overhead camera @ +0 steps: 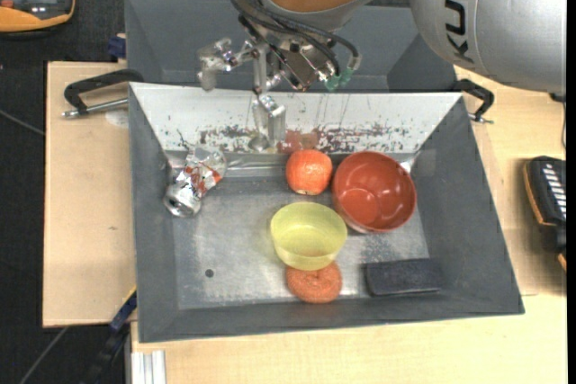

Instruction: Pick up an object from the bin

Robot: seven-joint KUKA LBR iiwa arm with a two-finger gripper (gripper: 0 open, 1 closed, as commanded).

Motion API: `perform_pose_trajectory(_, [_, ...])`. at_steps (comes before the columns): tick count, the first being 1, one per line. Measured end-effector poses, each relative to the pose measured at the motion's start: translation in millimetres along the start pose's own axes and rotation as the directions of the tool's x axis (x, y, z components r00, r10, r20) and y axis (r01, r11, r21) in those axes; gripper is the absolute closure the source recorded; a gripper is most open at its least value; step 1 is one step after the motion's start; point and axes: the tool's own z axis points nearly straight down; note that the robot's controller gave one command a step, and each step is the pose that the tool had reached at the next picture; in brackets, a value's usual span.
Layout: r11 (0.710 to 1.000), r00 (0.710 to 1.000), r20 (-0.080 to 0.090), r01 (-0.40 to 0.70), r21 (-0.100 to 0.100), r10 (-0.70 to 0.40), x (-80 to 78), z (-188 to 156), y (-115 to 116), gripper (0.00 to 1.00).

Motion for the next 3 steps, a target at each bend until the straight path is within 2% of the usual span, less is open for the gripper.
perform_pose_trajectory(1, [0.999,0.999,0.007,-0.042,-0.001,0.042,-6.8,0,15,0.0])
perform_pose_trajectory(2, [0.912,0.912,0.011,0.41,0.003,-0.41,3.4,13,26,0.0])
perform_pose_trajectory(3, [0.951,0.951,0.015,0.309,0.002,-0.309,34.7,7,42,0.0])
